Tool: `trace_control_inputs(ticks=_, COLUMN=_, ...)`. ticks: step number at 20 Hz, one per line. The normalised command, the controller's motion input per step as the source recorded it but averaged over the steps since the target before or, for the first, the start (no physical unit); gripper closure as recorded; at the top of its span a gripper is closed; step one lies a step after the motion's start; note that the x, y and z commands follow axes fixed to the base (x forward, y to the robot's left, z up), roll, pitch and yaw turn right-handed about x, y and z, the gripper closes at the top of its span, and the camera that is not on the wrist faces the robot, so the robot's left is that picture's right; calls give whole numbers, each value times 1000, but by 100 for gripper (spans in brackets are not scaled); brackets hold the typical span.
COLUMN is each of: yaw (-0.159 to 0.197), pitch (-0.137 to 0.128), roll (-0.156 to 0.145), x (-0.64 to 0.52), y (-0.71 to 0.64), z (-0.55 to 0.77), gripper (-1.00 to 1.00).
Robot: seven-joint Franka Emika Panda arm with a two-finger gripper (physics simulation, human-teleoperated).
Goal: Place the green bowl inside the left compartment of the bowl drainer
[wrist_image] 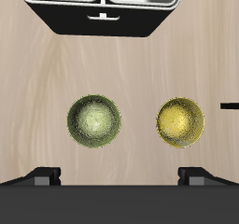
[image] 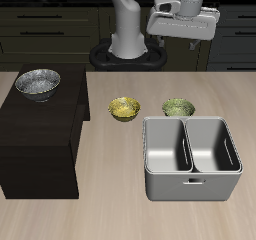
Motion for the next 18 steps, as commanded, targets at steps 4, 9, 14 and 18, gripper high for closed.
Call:
trace_control_inputs(ticks=4, yaw=7, pitch=-69, roll=-65, x=100, y=-50, z=-108, gripper=-100)
trace_control_inputs(ticks=9, yaw=-35, pitch=30, roll=4, x=17, y=109, z=-364, gripper=-100)
trace_control_inputs(ticks=14, yaw=-1, pitch=16, roll=24, x=-65, y=126, z=-264, gripper=-100)
trace_control_inputs(ticks=18, yaw=-3, pitch=6, roll=4, x=-27, y=66, z=-233, gripper=-100)
